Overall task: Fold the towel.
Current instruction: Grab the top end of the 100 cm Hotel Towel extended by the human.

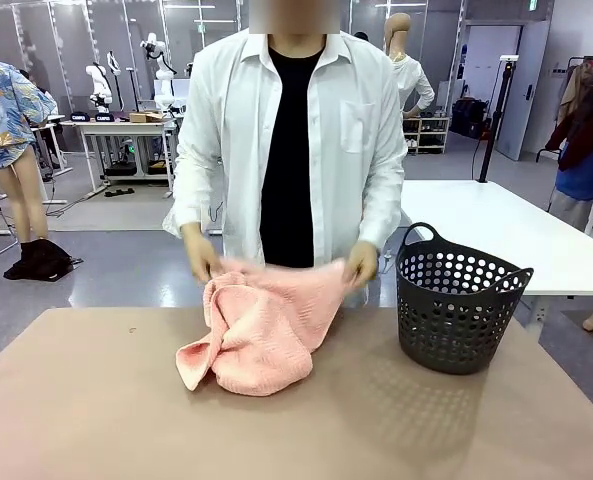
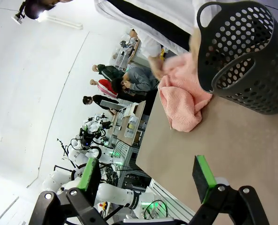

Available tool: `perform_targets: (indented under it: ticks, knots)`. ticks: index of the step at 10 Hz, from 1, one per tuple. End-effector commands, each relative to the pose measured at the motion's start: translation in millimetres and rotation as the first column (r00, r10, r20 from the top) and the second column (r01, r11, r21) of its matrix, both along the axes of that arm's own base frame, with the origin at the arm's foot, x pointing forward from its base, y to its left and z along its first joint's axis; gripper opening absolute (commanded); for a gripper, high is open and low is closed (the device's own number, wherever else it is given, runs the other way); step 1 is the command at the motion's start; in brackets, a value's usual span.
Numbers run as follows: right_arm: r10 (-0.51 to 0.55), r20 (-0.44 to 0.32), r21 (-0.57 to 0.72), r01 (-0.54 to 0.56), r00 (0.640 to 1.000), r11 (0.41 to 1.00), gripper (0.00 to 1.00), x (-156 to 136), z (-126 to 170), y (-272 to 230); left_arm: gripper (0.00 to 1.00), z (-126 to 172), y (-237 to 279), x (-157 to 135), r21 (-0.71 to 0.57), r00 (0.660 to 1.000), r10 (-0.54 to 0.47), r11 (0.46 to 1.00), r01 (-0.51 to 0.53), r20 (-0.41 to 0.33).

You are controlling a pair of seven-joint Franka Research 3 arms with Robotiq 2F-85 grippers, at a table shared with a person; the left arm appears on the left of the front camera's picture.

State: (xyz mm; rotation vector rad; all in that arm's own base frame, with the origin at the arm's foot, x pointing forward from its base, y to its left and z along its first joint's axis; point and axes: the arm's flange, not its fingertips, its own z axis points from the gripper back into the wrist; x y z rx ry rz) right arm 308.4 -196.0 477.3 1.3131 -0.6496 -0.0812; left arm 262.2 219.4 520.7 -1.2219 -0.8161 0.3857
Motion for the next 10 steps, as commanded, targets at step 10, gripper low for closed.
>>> perform_targets:
  ticks: [10]
  knots:
    - [0.000, 0.008, 0.008, 0.000, 1.000, 1.000, 1.00, 1.2, 0.8, -0.3, 1.00, 1.3, 0.2, 2.5, -0.009, 1.000, -0.003, 1.000, 0.003, 0.019]
